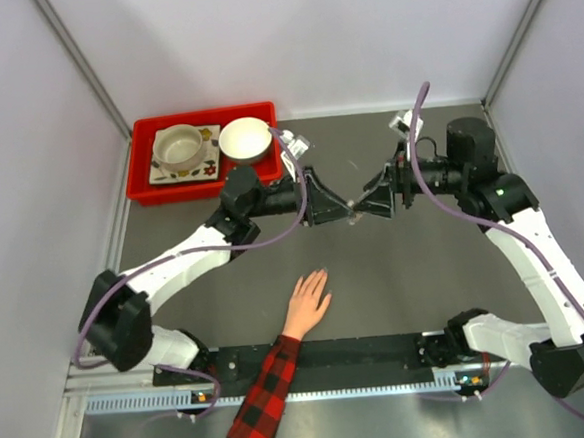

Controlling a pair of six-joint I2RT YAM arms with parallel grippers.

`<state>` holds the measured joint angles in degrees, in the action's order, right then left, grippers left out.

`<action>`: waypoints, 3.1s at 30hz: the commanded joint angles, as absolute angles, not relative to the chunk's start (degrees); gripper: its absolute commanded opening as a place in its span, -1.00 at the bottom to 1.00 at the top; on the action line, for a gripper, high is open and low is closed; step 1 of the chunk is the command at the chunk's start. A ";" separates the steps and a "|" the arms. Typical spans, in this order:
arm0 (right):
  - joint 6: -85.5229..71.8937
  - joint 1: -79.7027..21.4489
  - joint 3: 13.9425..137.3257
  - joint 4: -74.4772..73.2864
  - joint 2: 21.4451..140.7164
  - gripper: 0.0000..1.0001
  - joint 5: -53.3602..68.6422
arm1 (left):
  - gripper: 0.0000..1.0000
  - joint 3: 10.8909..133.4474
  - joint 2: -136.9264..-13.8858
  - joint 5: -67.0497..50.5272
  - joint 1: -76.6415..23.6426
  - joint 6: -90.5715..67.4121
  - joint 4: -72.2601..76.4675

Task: Paint the nails

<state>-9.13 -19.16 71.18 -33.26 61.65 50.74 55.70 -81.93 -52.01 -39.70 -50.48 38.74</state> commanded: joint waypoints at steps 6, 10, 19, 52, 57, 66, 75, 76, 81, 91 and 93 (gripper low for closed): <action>-37.86 -20.04 81.99 -41.04 64.68 0.96 31.30 | -1.00 55.64 -72.69 -18.40 -45.60 -7.23 15.64; -44.54 -20.57 88.32 -45.79 69.16 0.39 26.90 | -1.00 54.75 -72.77 -2.42 -49.74 2.63 17.40; -45.26 -21.01 89.12 -47.11 72.33 0.12 21.81 | -1.00 54.06 -73.56 4.75 -53.00 7.56 20.91; -47.20 -22.68 83.58 -41.40 72.16 -0.46 27.60 | -1.00 48.08 -71.28 -2.99 -53.61 1.23 34.19; -47.11 -22.68 83.94 -41.75 71.46 -0.87 29.18 | -1.00 47.99 -71.02 -1.41 -53.53 -1.74 34.54; -40.80 -22.59 84.02 -37.63 70.49 -1.00 32.15 | -1.00 49.66 -70.05 -11.49 -50.02 -15.80 33.31; -28.04 -22.68 80.60 -24.18 64.70 -1.00 47.71 | -1.00 45.00 -69.43 -40.30 -36.40 -47.78 50.51; -27.69 -22.68 80.51 -22.95 63.21 -1.00 49.12 | -1.00 45.09 -69.96 -41.73 -35.60 -53.03 52.71; -25.76 -22.59 81.99 -16.17 60.82 -1.00 56.42 | -1.00 50.09 -78.12 -49.92 -35.51 -71.24 71.16; -23.38 -22.59 88.15 -25.22 61.08 -1.00 48.52 | -1.00 52.83 -80.09 -52.03 -35.95 -79.39 74.03; -23.47 -22.68 89.03 -26.88 61.35 -1.00 47.11 | -1.00 52.47 -78.58 -52.29 -35.95 -73.08 67.63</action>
